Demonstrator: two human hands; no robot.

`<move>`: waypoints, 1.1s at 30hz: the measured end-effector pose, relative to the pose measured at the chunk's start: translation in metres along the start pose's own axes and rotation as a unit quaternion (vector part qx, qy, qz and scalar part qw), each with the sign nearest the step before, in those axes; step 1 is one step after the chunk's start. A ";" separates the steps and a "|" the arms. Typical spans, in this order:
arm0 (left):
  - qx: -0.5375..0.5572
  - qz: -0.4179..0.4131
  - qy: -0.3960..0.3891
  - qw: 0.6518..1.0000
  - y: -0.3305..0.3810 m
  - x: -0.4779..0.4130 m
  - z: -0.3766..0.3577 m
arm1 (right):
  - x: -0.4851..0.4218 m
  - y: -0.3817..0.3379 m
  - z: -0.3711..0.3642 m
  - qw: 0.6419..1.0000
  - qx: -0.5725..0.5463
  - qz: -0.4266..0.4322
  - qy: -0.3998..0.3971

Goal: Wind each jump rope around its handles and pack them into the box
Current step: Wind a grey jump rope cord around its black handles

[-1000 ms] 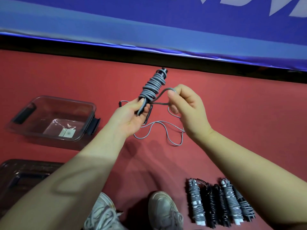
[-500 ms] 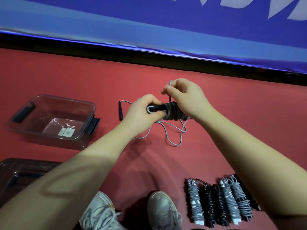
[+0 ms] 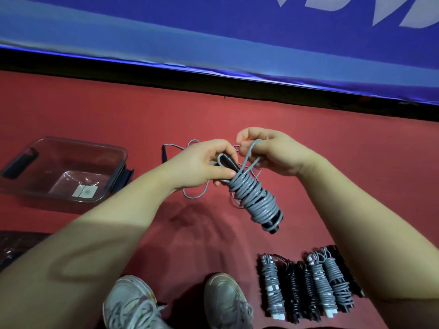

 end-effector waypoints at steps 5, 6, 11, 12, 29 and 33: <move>-0.010 -0.026 -0.076 0.997 0.008 0.004 0.006 | 0.012 0.009 0.016 0.962 -0.158 -0.043 -0.218; -0.013 -0.026 -0.087 0.996 0.008 0.005 0.006 | 0.013 0.013 0.016 0.951 -0.194 -0.028 -0.240; 0.040 -0.026 -0.035 0.998 0.005 0.012 0.005 | 0.002 0.039 -0.007 0.908 -0.402 -0.033 -0.117; 0.053 -0.034 -0.009 0.998 0.003 0.012 0.007 | 0.002 0.042 -0.019 0.900 -0.426 -0.046 -0.081; 0.006 -0.001 0.337 0.941 0.002 0.000 -0.020 | -0.014 0.019 -0.057 0.882 -0.294 0.033 0.366; -0.177 0.025 0.256 0.950 0.019 0.011 -0.034 | -0.018 0.018 -0.060 0.868 -0.266 0.063 0.414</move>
Point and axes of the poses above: each hand's wrist, its own x-axis away from the middle knuckle, its own z-axis out of the back of the hand, y = z × x, the point moved 1 cm from there along -x, towards the middle knuckle, and after that the axes turned 4 degrees about x, right-handed, at the moved point
